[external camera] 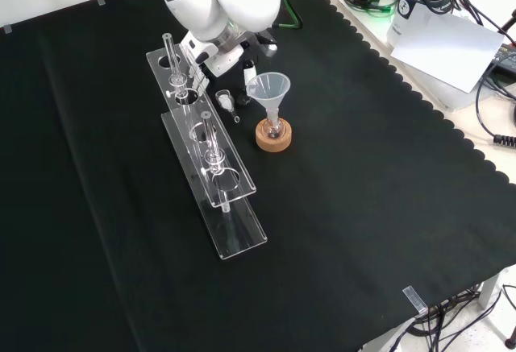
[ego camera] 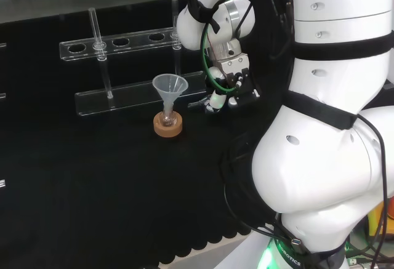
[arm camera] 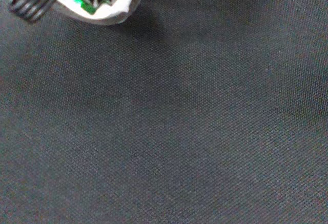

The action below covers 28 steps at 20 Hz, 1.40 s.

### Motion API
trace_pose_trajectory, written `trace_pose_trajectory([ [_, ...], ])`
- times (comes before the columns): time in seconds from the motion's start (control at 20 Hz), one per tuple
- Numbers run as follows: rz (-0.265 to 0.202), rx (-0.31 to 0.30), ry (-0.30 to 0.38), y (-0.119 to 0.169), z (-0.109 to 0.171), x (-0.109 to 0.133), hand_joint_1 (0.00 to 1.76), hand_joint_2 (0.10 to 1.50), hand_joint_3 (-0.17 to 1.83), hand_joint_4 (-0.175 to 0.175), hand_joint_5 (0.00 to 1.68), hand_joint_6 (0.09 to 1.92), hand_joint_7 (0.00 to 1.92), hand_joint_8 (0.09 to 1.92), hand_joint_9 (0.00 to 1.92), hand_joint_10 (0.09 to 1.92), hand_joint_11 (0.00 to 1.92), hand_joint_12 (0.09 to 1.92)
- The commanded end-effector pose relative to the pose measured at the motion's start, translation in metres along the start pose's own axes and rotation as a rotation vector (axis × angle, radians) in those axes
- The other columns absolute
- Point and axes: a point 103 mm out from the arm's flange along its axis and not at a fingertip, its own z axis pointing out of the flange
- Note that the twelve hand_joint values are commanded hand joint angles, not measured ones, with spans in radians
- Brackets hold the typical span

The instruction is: Pick up the weighing funnel.

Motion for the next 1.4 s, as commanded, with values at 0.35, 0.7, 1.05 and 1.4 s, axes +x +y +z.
trace_pose_trajectory([
  [0.35,0.019,-0.003,-0.02,0.003,0.0,-0.004,0.98,0.63,0.69,0.062,0.76,0.78,0.48,0.7,0.76,0.54,0.58,1.28],
  [0.7,0.04,-0.016,-0.036,-0.005,-0.007,-0.008,1.06,0.84,0.46,0.175,1.07,0.95,0.58,0.66,0.85,0.49,0.65,1.25],
  [1.05,0.038,-0.027,-0.033,-0.013,-0.013,-0.009,1.06,0.78,0.6,0.175,1.07,1.0,0.61,0.66,0.89,0.47,0.68,1.23],
  [1.4,0.052,-0.068,-0.03,-0.05,-0.033,-0.021,1.07,0.78,0.61,0.175,1.06,1.0,0.64,0.66,0.9,0.48,0.68,1.23],
])
